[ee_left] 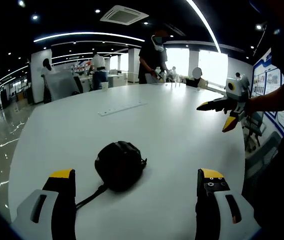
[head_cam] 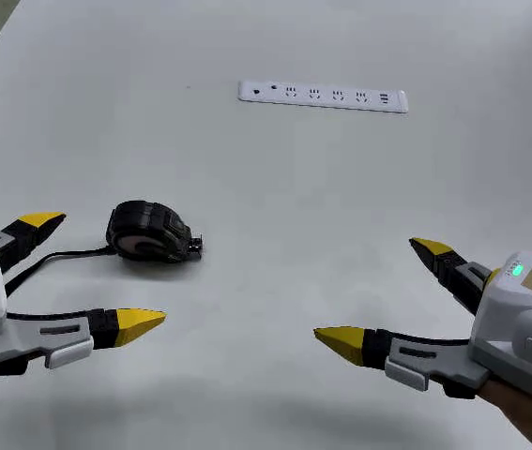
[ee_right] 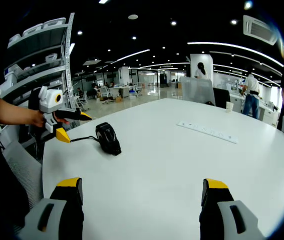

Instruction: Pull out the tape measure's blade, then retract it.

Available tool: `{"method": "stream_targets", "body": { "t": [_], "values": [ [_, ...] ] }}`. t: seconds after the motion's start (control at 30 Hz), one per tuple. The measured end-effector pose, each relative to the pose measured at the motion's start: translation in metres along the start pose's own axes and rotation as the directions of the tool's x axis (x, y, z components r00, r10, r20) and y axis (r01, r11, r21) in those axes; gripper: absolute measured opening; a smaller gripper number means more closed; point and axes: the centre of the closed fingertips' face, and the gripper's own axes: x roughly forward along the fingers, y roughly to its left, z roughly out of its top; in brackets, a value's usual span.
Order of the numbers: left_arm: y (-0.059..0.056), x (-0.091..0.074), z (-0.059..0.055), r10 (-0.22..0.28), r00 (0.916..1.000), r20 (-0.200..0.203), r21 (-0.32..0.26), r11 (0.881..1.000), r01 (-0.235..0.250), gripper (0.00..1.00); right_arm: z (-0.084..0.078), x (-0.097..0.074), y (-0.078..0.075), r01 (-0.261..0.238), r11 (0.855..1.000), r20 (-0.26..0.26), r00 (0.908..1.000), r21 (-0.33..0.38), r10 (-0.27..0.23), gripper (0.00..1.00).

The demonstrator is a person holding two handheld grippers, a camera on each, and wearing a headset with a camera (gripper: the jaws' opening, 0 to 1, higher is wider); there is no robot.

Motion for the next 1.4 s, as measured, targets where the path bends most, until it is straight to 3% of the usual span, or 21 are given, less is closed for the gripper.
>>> {"method": "stream_targets", "body": {
  "t": [0.9,1.13,1.23,1.4],
  "values": [
    [0.019,0.027,0.001,-0.124,0.9898,-0.070,0.074,0.989,0.129,0.91,-0.004,0.026,-0.005,-0.123,0.989,-0.061,0.9911,-0.082,0.118,0.89],
    [0.019,0.034,-0.001,-0.163,0.9813,-0.102,0.104,0.979,0.174,0.85,-0.001,0.036,-0.006,-0.166,0.978,-0.076,0.9845,-0.127,0.158,0.85],
    [0.019,0.035,0.002,-0.178,0.9786,-0.104,0.139,0.972,0.191,0.76,-0.001,0.040,-0.005,-0.188,0.971,-0.086,0.9804,-0.146,0.177,0.81],
    [0.019,0.036,0.003,-0.209,0.9693,-0.130,0.167,0.959,0.229,0.71,-0.002,0.048,-0.003,-0.226,0.959,-0.111,0.9716,-0.169,0.209,0.76]
  ]
}}
